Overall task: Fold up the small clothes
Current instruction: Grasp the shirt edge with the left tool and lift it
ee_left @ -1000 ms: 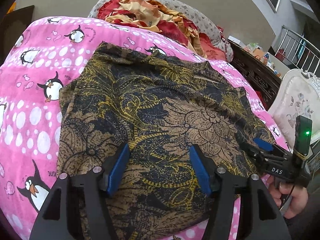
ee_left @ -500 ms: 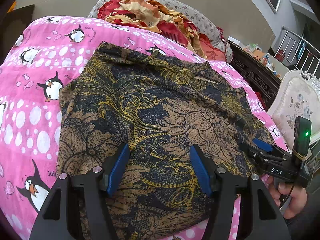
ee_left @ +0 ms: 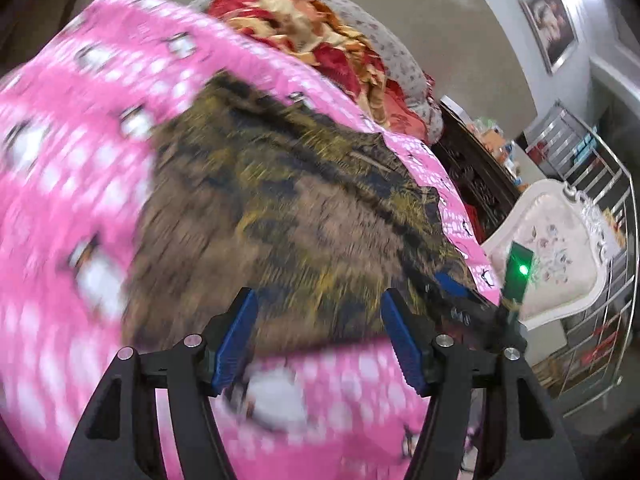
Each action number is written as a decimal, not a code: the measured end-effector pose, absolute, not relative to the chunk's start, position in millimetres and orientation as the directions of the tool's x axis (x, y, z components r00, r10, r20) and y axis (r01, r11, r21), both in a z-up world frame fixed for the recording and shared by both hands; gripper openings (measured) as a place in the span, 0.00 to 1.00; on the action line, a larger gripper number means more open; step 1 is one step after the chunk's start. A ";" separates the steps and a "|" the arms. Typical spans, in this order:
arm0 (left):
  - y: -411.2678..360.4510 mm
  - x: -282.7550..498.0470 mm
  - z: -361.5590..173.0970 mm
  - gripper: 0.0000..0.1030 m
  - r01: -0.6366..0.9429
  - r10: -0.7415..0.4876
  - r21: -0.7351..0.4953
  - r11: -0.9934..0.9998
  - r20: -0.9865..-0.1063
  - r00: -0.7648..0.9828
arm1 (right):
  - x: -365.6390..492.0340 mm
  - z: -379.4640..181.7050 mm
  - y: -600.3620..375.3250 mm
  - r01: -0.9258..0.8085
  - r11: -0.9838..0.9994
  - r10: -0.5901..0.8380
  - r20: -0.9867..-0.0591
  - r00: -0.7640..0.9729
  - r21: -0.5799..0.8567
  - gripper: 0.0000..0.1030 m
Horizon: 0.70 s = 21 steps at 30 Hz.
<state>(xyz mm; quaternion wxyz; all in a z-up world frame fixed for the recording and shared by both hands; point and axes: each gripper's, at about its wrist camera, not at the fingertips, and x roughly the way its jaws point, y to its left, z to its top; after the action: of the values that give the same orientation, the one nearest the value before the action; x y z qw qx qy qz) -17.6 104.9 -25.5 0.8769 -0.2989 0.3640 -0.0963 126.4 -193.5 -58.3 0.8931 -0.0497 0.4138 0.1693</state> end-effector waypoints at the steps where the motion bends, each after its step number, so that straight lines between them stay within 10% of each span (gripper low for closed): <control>1: 109.2 -27.1 -31.8 0.44 -0.084 -0.380 -0.614 0.785 -0.584 0.717 | 126.3 -58.2 -193.3 -0.343 0.938 0.261 -0.756 0.600 0.051 0.88; 21: 97.9 9.7 -55.7 0.49 -0.094 -0.464 -0.754 0.651 -0.493 0.736 | 125.7 -57.7 -193.3 -0.343 0.938 0.260 -0.756 0.601 0.050 0.88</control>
<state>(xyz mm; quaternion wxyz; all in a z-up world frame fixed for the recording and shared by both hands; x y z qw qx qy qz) 9.7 97.9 -55.7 0.8400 -0.4032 0.3460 -0.1101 125.7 -193.3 -57.7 0.8933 -0.0502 0.4134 0.1688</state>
